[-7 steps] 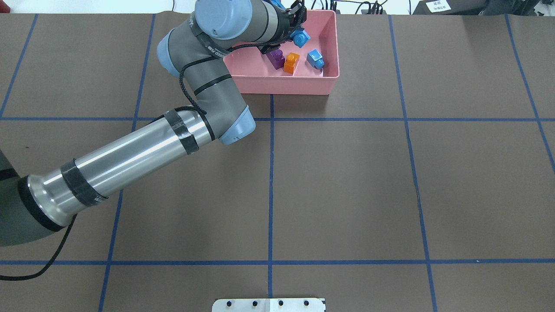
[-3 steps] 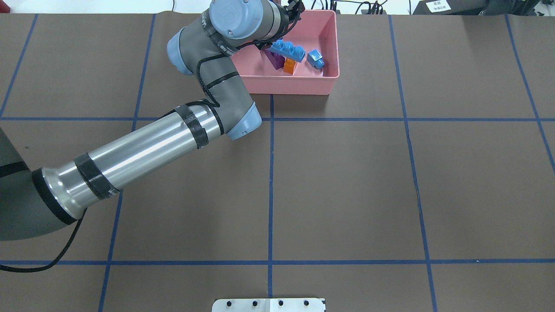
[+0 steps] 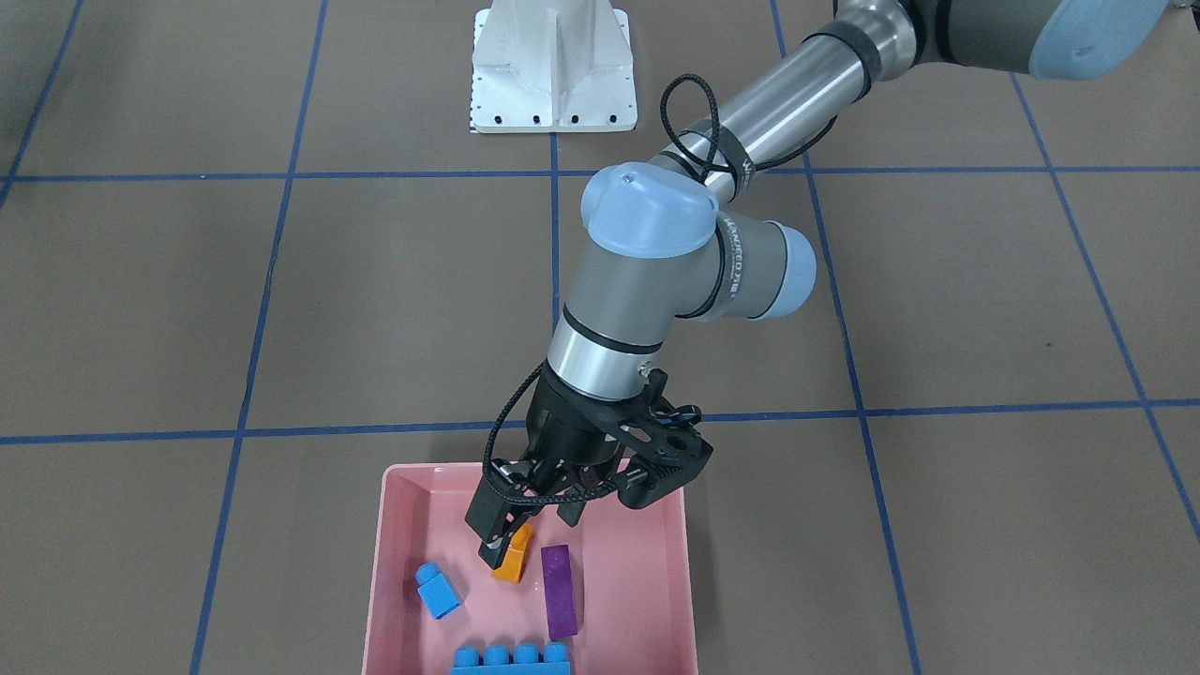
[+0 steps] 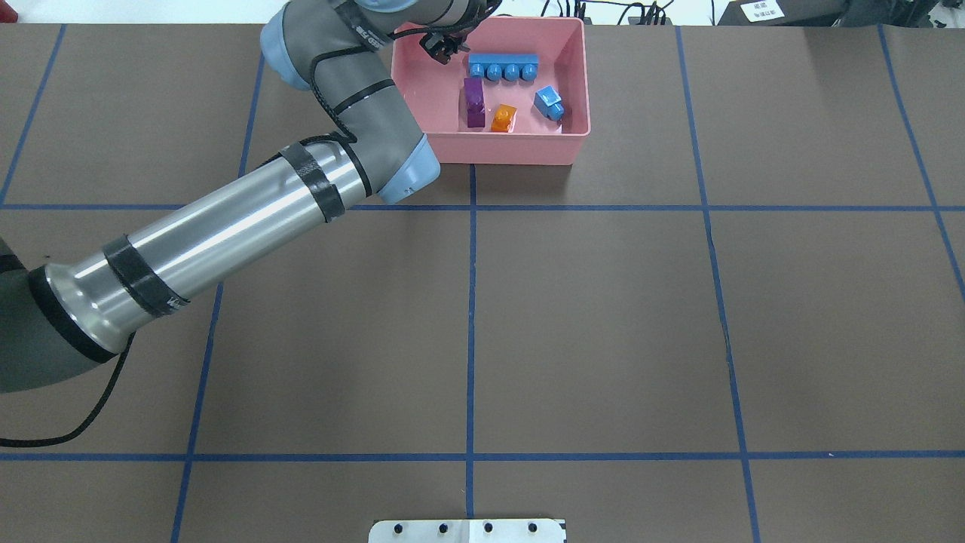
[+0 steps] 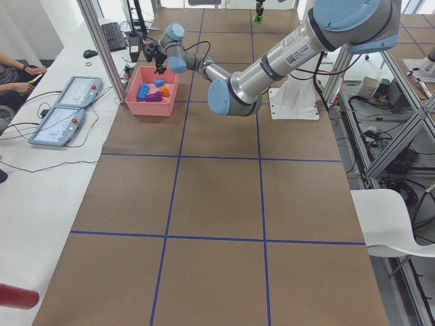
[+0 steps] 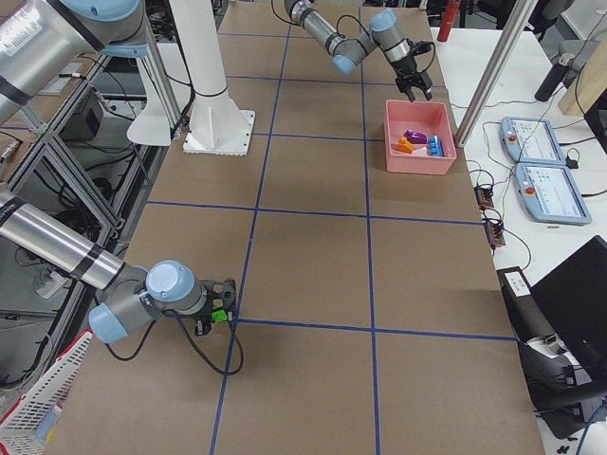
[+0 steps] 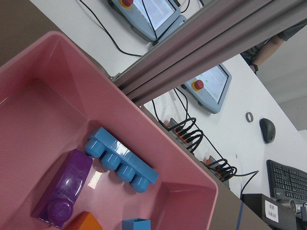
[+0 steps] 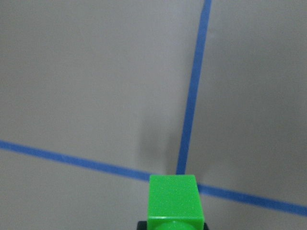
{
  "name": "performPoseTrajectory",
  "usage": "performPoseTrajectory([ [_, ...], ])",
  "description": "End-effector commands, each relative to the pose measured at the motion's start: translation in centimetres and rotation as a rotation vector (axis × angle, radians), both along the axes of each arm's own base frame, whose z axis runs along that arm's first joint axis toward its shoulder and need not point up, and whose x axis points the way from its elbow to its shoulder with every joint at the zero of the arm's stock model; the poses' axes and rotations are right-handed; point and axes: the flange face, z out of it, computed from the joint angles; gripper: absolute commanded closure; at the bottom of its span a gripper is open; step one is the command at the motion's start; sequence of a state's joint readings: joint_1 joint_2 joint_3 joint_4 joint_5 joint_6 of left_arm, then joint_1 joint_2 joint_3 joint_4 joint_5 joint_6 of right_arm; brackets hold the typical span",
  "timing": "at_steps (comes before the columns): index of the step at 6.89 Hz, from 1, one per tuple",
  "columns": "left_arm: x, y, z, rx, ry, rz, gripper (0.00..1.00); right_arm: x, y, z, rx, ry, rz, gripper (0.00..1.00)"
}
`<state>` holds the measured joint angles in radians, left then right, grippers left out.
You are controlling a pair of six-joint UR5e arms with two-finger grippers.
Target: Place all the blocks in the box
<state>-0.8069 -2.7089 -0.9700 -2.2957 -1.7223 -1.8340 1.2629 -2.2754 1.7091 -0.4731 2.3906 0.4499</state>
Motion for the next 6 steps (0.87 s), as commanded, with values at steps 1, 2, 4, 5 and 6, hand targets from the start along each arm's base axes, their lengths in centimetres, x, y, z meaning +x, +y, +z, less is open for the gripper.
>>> performPoseTrajectory([
  [1, -3.9, -1.4, -1.2, -0.053, 0.008, 0.015, 0.0, 1.2, -9.5, -7.4, 0.086, -0.025, 0.149, 1.0],
  [2, -5.7, -2.4, -1.1, -0.077, 0.015, 0.023, 0.0, 1.7, -15.5, -10.4, 0.127, -0.029, 0.192, 1.0],
  [4, -9.5, -3.9, -1.8, -0.084, -0.002, -0.006, 0.0, 0.9, -25.6, -17.7, 0.234, -0.039, 0.206, 1.0],
  [5, -12.4, -5.3, -1.0, -0.096, -0.012, -0.038, 0.0, 0.4, -29.5, -21.4, 0.251, -0.043, 0.204, 1.0],
  [6, -16.8, -6.4, 2.3, -0.097, -0.061, -0.037, 0.0, -0.6, -34.8, -27.1, 0.273, -0.043, 0.202, 1.0],
])
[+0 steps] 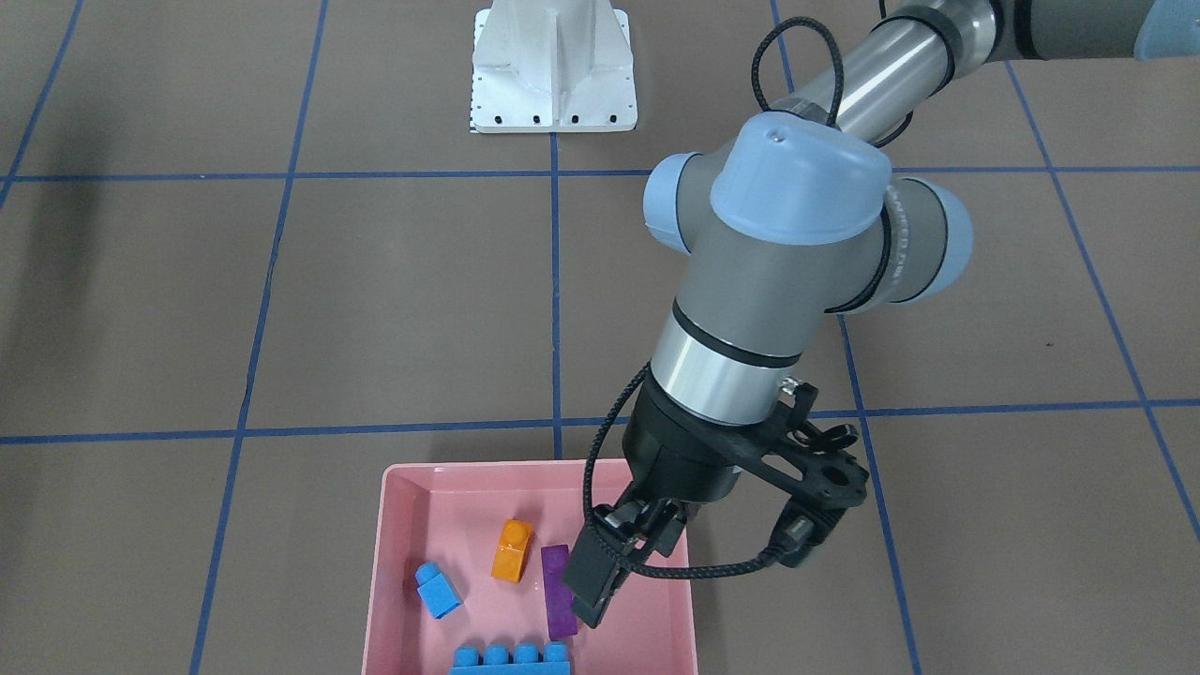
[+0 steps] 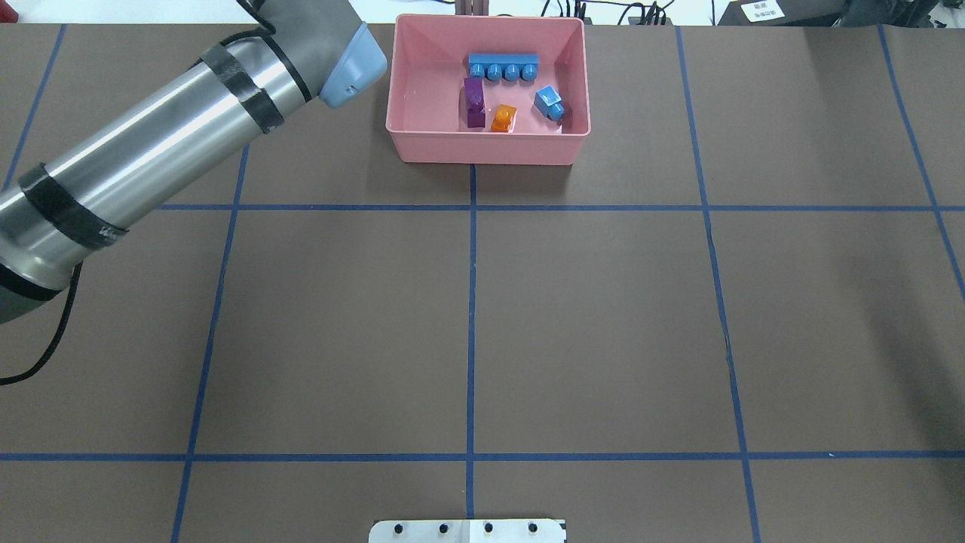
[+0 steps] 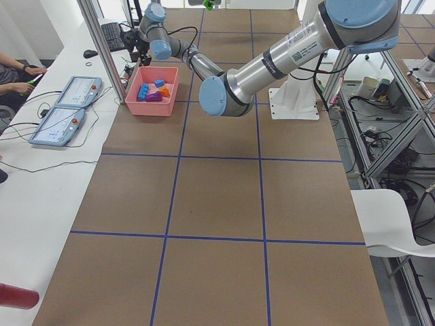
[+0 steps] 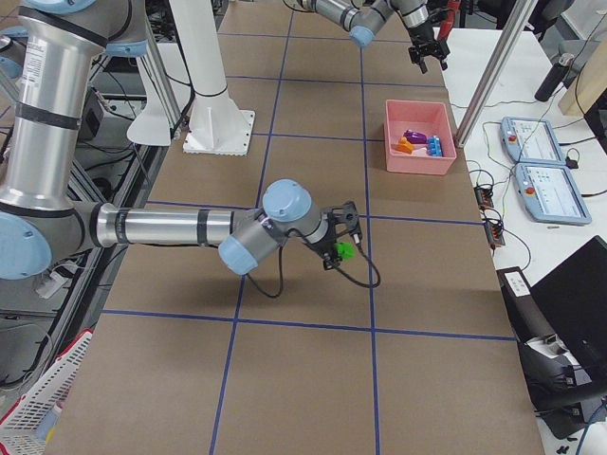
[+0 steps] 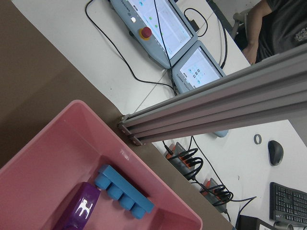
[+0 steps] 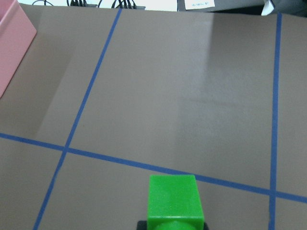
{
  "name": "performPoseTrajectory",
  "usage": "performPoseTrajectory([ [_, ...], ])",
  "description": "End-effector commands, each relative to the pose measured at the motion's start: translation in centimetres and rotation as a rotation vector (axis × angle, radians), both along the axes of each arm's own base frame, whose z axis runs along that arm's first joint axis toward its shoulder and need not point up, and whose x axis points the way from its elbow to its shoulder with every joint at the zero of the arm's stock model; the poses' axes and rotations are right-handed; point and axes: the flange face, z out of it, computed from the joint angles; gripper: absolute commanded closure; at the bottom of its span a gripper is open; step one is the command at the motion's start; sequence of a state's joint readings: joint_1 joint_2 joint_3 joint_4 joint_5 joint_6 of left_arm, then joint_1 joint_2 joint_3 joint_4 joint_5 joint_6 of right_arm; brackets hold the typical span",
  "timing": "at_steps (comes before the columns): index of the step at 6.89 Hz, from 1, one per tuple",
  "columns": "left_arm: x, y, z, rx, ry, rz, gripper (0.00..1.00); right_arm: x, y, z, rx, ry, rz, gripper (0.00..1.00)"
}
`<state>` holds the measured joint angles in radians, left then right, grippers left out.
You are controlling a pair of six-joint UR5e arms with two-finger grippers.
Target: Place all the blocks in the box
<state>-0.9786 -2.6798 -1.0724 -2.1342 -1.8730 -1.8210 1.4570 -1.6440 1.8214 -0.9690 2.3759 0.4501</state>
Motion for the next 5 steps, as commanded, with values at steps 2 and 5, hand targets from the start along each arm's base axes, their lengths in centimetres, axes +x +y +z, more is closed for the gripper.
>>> performPoseTrajectory([
  [2, -11.1, 2.5, 13.0, 0.087, -0.316, 0.102, 0.0, -7.9, -12.6, -18.6, 0.017, 0.036, -0.046, 1.0],
  [5, -16.6, 12.6, 28.8, 0.068, -0.496, 0.241, 0.0, -24.0, -20.4, -34.0, -0.067, -0.018, -0.055, 1.0],
])
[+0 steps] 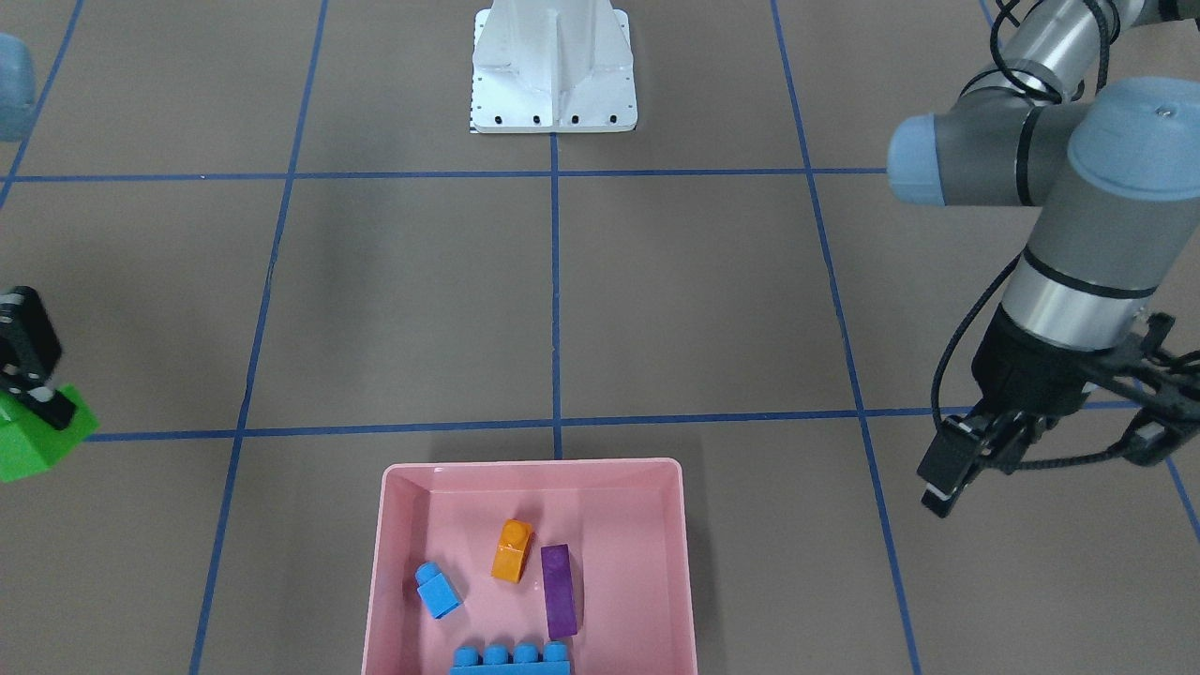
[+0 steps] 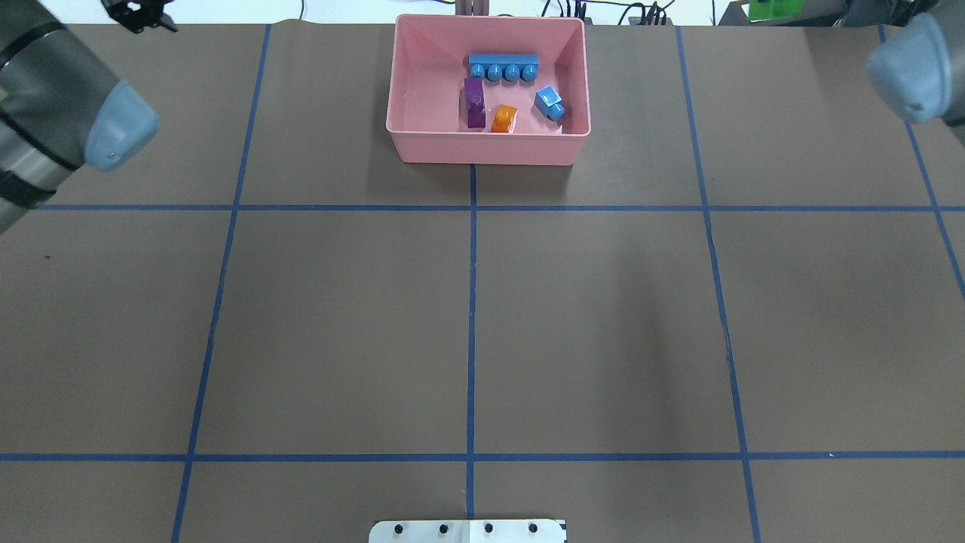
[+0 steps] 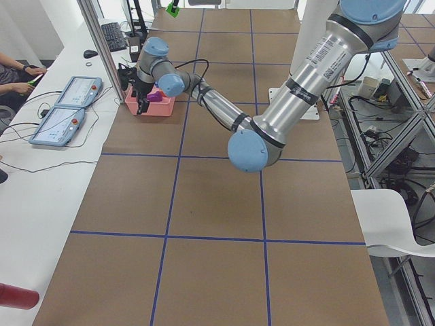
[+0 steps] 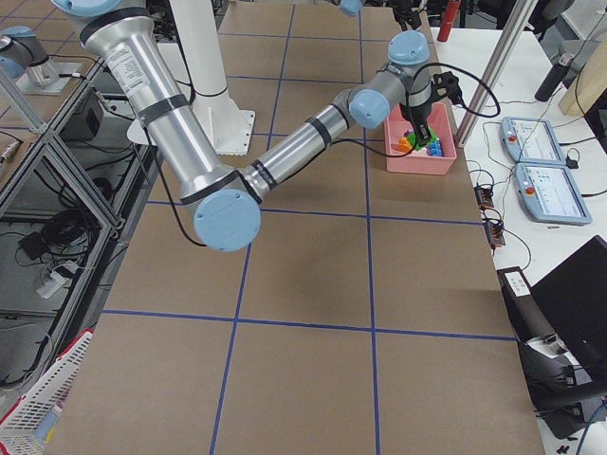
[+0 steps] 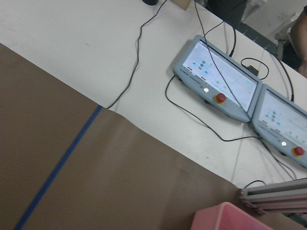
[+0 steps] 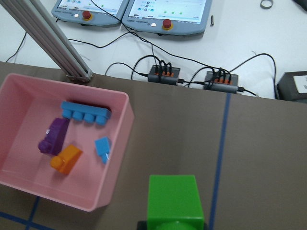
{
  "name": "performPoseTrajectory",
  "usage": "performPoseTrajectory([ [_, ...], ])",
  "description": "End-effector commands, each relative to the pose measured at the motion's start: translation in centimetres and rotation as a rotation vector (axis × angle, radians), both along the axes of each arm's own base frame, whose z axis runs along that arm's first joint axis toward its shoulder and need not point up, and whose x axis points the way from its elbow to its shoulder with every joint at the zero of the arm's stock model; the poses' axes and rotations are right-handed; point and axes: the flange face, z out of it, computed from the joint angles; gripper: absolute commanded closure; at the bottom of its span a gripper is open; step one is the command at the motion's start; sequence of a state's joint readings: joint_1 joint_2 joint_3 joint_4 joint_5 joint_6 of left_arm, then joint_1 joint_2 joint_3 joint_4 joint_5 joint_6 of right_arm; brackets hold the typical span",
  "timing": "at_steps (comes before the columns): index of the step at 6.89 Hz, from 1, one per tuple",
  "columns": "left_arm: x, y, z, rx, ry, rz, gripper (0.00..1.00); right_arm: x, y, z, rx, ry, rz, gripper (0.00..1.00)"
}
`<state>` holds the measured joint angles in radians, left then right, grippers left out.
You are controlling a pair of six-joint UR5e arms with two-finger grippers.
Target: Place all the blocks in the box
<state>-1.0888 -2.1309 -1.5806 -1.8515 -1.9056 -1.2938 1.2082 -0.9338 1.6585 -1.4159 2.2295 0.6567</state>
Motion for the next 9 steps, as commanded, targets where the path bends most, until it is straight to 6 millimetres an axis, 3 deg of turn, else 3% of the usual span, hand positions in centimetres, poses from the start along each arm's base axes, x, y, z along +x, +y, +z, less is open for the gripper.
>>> performPoseTrajectory([
  [1, -3.4, 6.0, 9.7, -0.004, -0.136, 0.109, 0.0, -12.0, -5.8, -8.7, -0.063, 0.007, -0.067, 1.0],
  [2, -4.3, 7.1, 12.0, 0.008, -0.184, 0.155, 0.0, -17.5, -8.6, -11.8, -0.09, 0.045, -0.088, 1.0],
  [3, -4.8, 7.4, 13.3, 0.007, -0.206, 0.169, 0.0, -21.5, -9.8, -13.6, -0.089, 0.101, -0.076, 1.0],
  [5, -5.7, 7.3, 13.5, 0.033, -0.228, 0.197, 0.0, -27.5, -10.1, -8.9, -0.085, 0.114, -0.122, 1.0],
  [6, -6.1, 7.6, 14.4, 0.033, -0.245, 0.215, 0.0, -28.7, -9.7, -8.1, -0.128, 0.114, -0.118, 0.75],
  [7, -6.2, 7.6, 14.3, 0.04, -0.248, 0.221, 0.0, -29.8, -9.2, -7.8, -0.174, 0.104, -0.102, 0.01],
  [9, -6.2, 7.8, 14.2, 0.036, -0.239, 0.229, 0.0, -29.7, -9.2, -8.6, -0.177, 0.098, -0.099, 0.0],
])
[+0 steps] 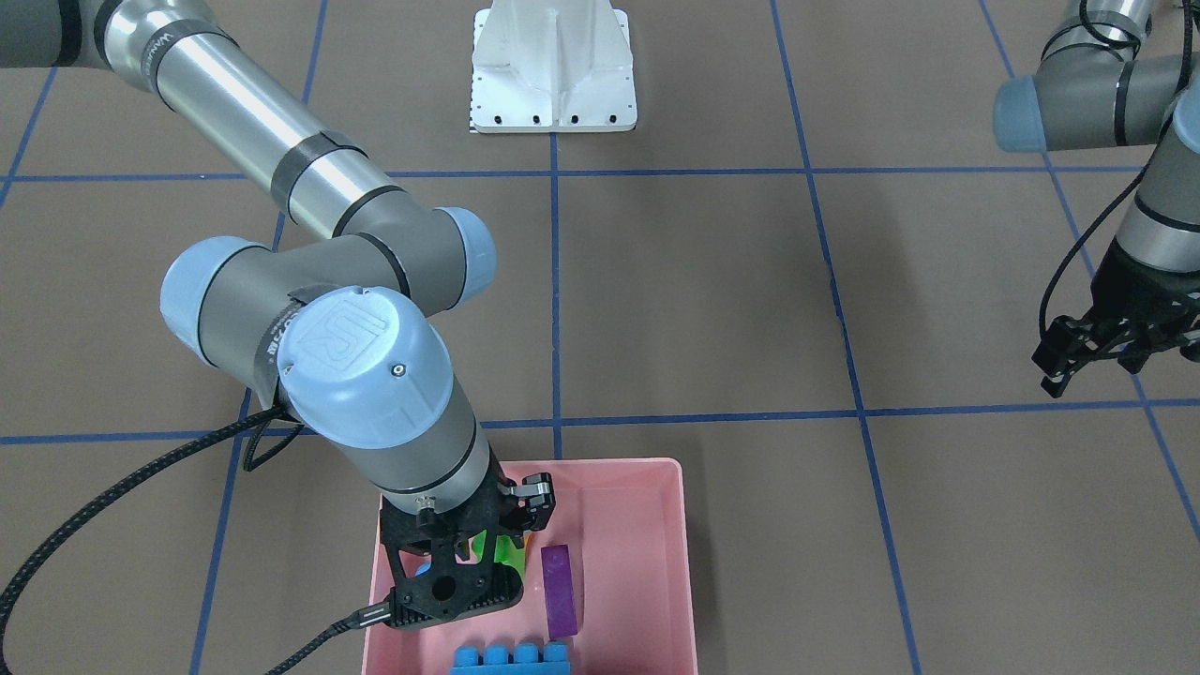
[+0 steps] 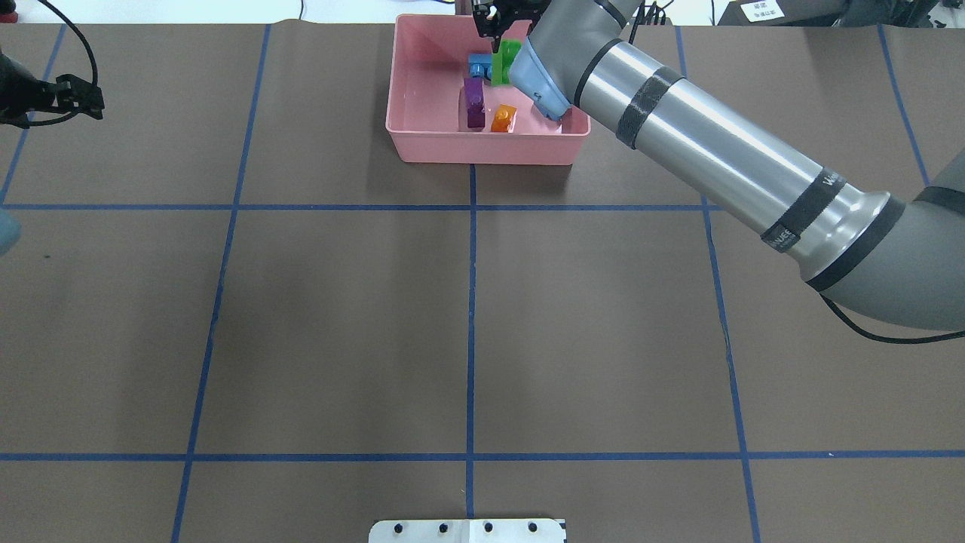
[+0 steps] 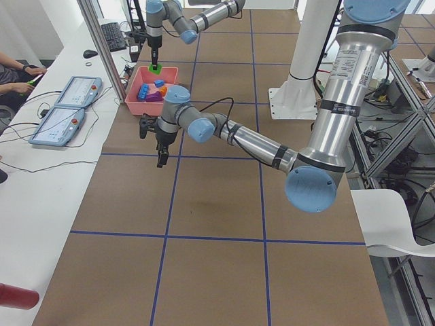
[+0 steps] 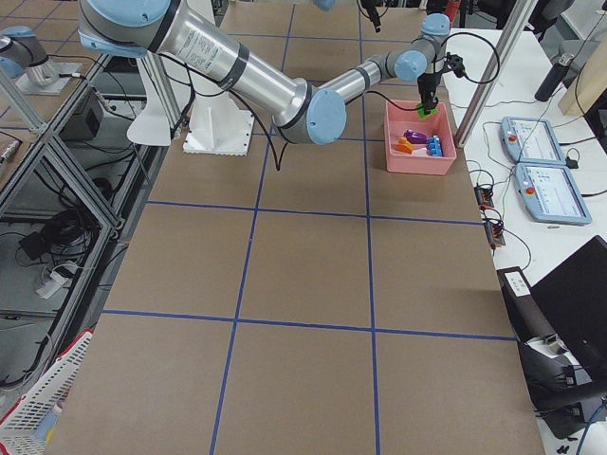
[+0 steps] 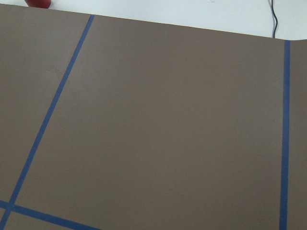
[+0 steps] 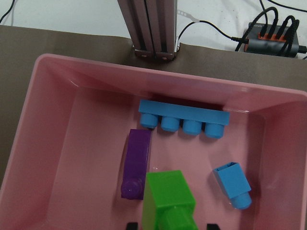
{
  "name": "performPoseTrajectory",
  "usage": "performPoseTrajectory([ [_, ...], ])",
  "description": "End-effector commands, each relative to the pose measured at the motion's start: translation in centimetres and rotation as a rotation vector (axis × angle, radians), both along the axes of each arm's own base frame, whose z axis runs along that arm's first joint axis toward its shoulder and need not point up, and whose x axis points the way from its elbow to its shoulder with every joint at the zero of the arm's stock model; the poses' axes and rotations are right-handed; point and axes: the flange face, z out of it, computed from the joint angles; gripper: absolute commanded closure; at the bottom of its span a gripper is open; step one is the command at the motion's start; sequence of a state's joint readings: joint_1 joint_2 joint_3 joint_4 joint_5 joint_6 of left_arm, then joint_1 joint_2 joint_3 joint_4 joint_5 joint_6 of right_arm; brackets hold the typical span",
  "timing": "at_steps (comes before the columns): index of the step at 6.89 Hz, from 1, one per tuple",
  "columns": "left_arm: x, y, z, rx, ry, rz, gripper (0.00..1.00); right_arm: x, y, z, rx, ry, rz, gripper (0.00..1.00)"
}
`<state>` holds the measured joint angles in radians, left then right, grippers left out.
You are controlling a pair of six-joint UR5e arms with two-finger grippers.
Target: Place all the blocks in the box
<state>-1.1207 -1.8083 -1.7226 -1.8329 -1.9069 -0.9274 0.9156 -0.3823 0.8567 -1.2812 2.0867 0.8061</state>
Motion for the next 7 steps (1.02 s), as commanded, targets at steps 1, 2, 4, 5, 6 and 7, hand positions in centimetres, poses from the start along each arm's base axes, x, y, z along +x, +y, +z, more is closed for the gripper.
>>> performPoseTrajectory([
  [1, -0.5, 0.2, -0.2, -0.031, 0.045, 0.032, 0.0, 0.6, -0.1, -1.0, -0.008, -0.011, 0.005, 0.0],
  [2, -1.9, 0.8, 0.4, -0.018, 0.054, 0.106, 0.0, 3.5, -0.4, -2.0, -0.067, -0.006, -0.009, 0.0],
  [4, -3.6, 2.8, 1.5, -0.014, -0.043, 0.293, 0.0, 9.9, 1.4, -4.1, -0.125, 0.081, -0.058, 0.0],
  [5, -4.5, 3.4, 0.9, 0.001, -0.082, 0.378, 0.0, 13.6, 2.8, -3.1, -0.141, 0.133, -0.094, 0.0],
  [6, -6.6, 4.5, 1.9, 0.006, -0.108, 0.426, 0.0, 17.6, 3.9, 0.0, -0.137, 0.158, -0.133, 0.0],
  [7, -9.5, 6.0, 3.4, 0.021, -0.033, 0.487, 0.0, 21.1, 6.2, 6.1, -0.133, 0.132, -0.167, 0.0],
])
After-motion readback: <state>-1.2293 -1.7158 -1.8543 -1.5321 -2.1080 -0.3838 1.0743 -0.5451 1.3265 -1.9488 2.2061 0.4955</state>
